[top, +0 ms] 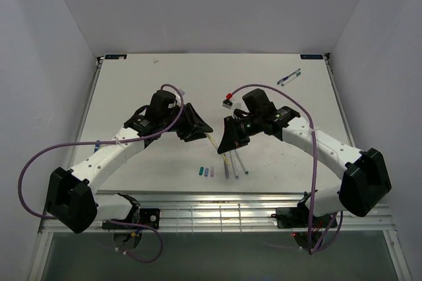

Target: Open the pen caps

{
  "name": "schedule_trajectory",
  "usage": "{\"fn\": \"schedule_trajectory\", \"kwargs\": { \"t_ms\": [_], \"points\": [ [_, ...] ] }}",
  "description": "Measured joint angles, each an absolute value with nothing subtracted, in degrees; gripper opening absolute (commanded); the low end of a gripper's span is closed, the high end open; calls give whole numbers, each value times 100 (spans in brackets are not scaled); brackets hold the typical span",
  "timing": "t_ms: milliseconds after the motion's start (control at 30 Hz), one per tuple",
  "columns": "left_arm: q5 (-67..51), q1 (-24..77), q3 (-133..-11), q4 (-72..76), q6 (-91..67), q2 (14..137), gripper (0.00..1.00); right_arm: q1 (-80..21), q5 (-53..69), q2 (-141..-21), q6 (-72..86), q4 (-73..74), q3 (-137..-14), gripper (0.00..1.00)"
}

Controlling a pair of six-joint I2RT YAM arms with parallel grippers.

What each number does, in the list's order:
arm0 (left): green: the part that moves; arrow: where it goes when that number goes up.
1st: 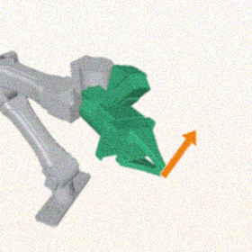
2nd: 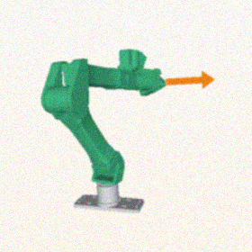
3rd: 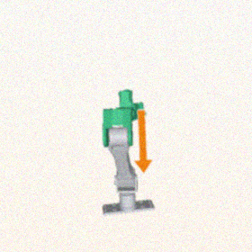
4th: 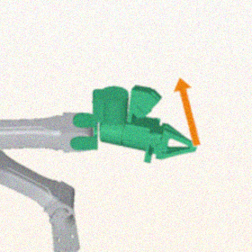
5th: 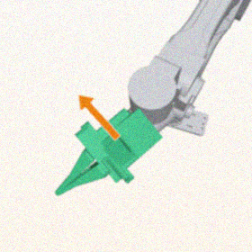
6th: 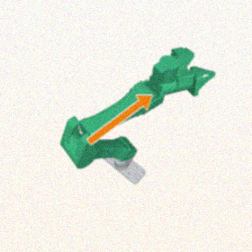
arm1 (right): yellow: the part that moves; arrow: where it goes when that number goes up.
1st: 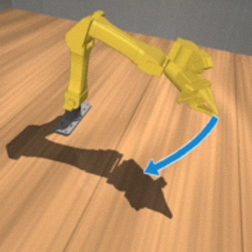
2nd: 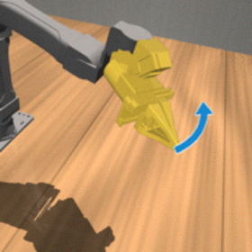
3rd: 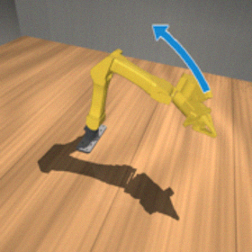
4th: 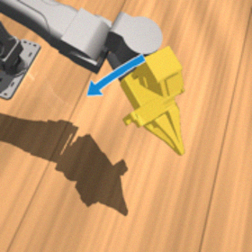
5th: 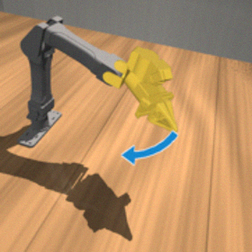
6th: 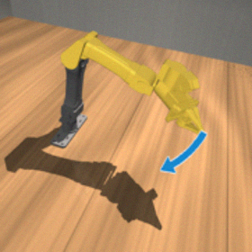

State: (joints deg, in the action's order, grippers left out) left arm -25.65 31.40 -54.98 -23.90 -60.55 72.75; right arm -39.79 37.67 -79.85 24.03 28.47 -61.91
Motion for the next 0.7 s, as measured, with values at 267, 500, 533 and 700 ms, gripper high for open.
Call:
{"fn": "schedule_trajectory", "kwargs": {
  "t_ms": [267, 500, 533, 700],
  "points": [
    [-2565, 3140, -5498, -2390, -6047, 7275, 48, -3997, 3776, -7948, 2528, 2733, -6191, 8],
    [-2565, 3140, -5498, -2388, -6036, 7319, 39, -4021, 3802, -7948, 2554, 2683, -6193, 8],
    [-2565, 3140, -5498, -2386, -6034, 7330, 37, -4021, 3811, -7948, 2556, 2681, -6193, 8],
    [-2569, 3140, -5498, -2373, -6003, 7395, 27, -4025, 3824, -7948, 2589, 2661, -6193, 8]
  ]
}}
